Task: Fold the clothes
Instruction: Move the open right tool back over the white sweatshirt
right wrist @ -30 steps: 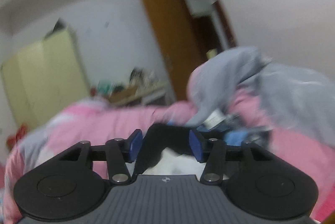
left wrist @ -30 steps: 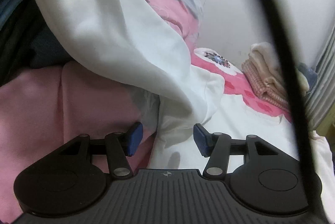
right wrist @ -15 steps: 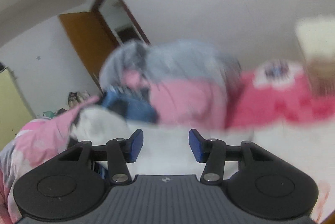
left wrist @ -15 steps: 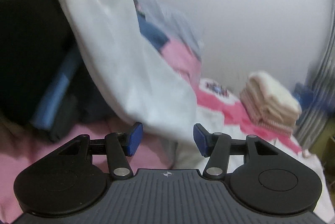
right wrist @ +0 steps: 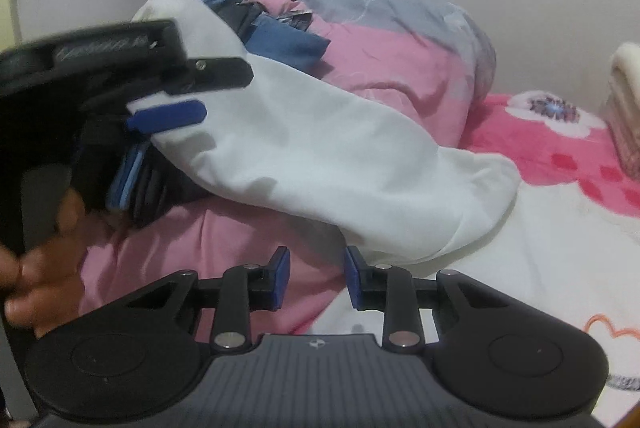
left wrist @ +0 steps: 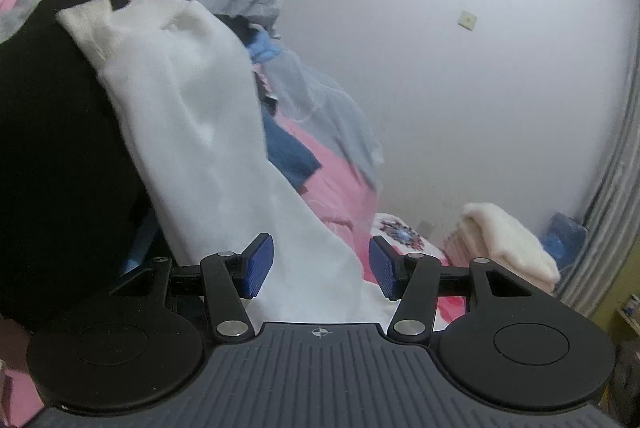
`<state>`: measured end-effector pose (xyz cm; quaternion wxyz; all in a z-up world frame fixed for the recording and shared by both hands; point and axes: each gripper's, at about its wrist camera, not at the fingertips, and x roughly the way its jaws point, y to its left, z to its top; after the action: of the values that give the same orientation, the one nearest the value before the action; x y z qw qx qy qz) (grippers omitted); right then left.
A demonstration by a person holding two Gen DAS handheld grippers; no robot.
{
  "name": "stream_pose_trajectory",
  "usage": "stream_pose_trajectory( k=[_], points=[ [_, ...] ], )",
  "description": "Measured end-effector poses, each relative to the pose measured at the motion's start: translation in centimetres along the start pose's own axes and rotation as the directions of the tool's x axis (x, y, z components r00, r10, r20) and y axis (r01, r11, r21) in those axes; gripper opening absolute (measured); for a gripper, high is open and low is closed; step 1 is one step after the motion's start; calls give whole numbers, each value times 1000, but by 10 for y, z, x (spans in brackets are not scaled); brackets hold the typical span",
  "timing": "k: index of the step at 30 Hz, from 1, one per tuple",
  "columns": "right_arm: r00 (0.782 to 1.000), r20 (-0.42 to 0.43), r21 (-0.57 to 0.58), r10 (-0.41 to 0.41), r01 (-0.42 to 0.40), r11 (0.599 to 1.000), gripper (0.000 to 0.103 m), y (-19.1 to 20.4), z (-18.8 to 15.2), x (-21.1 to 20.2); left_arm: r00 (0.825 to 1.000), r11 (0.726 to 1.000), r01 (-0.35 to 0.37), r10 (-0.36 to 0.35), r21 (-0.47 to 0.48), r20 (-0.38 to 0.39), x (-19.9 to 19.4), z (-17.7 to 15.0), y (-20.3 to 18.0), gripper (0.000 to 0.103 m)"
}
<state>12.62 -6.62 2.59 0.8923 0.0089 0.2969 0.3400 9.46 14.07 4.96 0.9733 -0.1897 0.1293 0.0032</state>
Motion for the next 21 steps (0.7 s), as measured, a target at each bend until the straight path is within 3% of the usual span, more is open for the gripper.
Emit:
stream_pose_trajectory(
  k=[4, 7, 12, 17, 19, 21],
  points=[
    [997, 24, 79, -67, 65, 995, 32, -23, 1, -9, 997, 995, 75, -73, 63, -29, 4, -10, -17, 53],
    [991, 36, 220, -132, 121, 968, 32, -61, 7, -15, 990, 989, 112, -102, 102, -95, 17, -21, -31, 53],
    [979, 53, 499, -194, 142, 855, 32, -128, 3, -39, 962, 971, 163, -117, 175, -247, 47, -49, -54, 53],
    [978, 37, 647, -203, 131, 751, 32, -168, -39, -88, 919, 939, 241, -139, 247, -370, 89, -83, -79, 53],
    [973, 12, 670, -231, 164, 724, 32, -181, -60, -110, 929, 930, 219, -105, 297, -356, 107, -95, -88, 53],
    [965, -17, 692, -263, 201, 693, 32, -194, -80, -130, 948, 919, 139, -16, 369, -316, 129, -104, -95, 53]
  ],
)
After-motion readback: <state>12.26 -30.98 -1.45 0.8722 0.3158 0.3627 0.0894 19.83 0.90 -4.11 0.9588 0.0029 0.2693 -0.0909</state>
